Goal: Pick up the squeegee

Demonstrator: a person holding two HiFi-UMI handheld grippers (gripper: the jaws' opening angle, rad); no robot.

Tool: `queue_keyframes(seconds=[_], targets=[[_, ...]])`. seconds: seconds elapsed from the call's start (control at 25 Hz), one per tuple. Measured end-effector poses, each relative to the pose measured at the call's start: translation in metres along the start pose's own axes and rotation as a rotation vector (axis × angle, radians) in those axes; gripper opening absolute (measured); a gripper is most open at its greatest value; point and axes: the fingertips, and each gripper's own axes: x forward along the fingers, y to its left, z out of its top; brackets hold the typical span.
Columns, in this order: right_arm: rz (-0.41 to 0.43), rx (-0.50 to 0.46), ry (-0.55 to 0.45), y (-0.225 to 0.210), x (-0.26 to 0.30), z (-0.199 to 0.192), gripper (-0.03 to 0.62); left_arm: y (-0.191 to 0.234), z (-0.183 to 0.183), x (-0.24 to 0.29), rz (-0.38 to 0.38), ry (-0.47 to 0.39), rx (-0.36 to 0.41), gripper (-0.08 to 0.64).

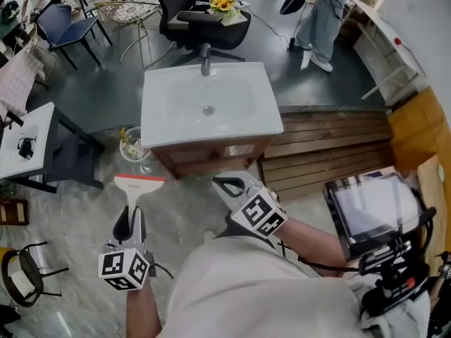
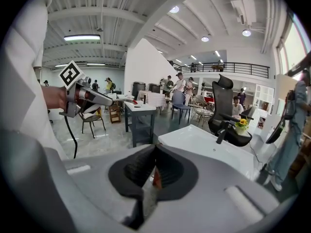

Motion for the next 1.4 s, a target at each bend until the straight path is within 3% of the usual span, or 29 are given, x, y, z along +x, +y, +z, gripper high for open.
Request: queue_keyframes(seconds=[1.4], targets=[[-0.012,0.001,0.022,-0.034,0.015,-0.004,0.003,-0.003,0.007,0.045,-0.023,0.026,0.004,0.109]])
